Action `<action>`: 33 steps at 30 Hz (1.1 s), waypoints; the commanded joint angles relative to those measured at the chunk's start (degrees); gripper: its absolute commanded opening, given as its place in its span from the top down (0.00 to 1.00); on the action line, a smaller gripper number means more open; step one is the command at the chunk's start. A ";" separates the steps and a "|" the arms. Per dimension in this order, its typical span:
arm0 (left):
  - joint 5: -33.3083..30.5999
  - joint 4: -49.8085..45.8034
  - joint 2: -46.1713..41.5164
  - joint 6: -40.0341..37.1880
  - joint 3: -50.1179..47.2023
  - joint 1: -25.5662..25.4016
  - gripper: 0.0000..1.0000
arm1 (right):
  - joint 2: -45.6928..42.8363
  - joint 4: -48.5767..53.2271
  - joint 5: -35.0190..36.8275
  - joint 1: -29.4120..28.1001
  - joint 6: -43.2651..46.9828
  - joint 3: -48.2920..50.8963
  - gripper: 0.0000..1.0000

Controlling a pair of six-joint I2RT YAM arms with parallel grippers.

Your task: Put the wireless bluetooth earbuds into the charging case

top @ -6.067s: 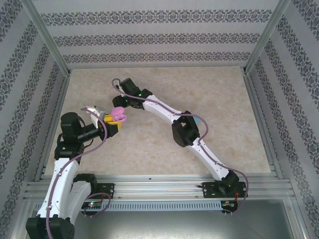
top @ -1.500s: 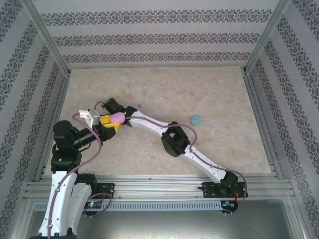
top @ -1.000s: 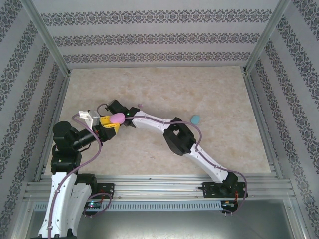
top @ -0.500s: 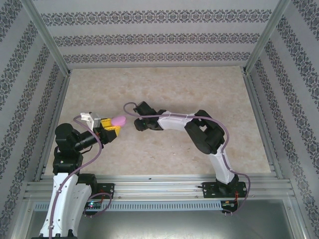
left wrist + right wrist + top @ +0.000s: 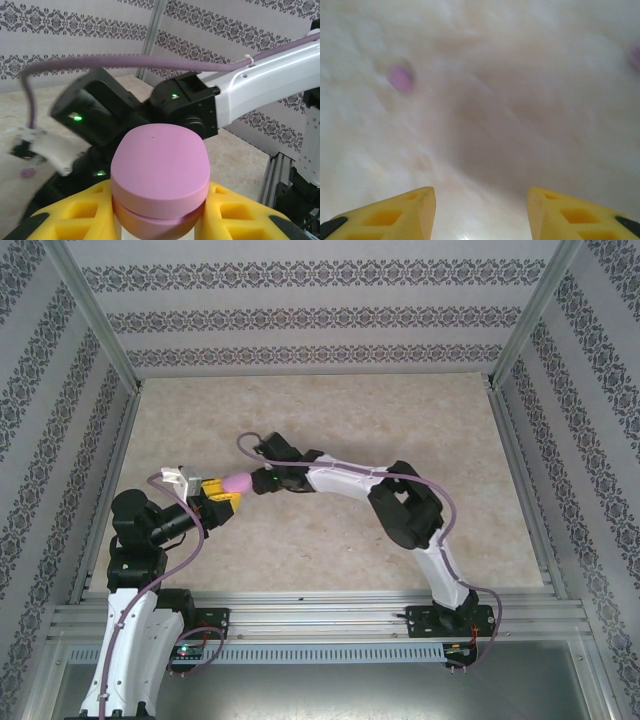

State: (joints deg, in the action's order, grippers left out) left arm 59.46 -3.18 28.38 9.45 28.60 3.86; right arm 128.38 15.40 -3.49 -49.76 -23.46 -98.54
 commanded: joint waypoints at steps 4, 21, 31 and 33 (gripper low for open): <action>-0.91 0.83 -0.61 -0.26 1.34 0.10 0.71 | 10.91 11.05 2.59 -1.50 1.86 -18.42 0.48; -1.09 1.63 -0.69 -0.57 0.58 0.01 0.71 | 30.15 20.06 5.58 -3.24 4.03 -50.25 0.42; -1.01 1.32 -1.74 -0.40 -0.18 0.01 0.71 | 32.86 19.78 4.56 -4.62 5.45 -52.22 0.42; -1.00 0.99 -1.96 -0.40 -0.21 0.01 0.71 | 33.42 20.88 4.48 -4.73 5.51 -52.97 0.45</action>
State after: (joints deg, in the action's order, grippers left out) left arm 58.19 -3.38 27.29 9.28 28.62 3.86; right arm 160.05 34.63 1.19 -53.78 -18.70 -149.21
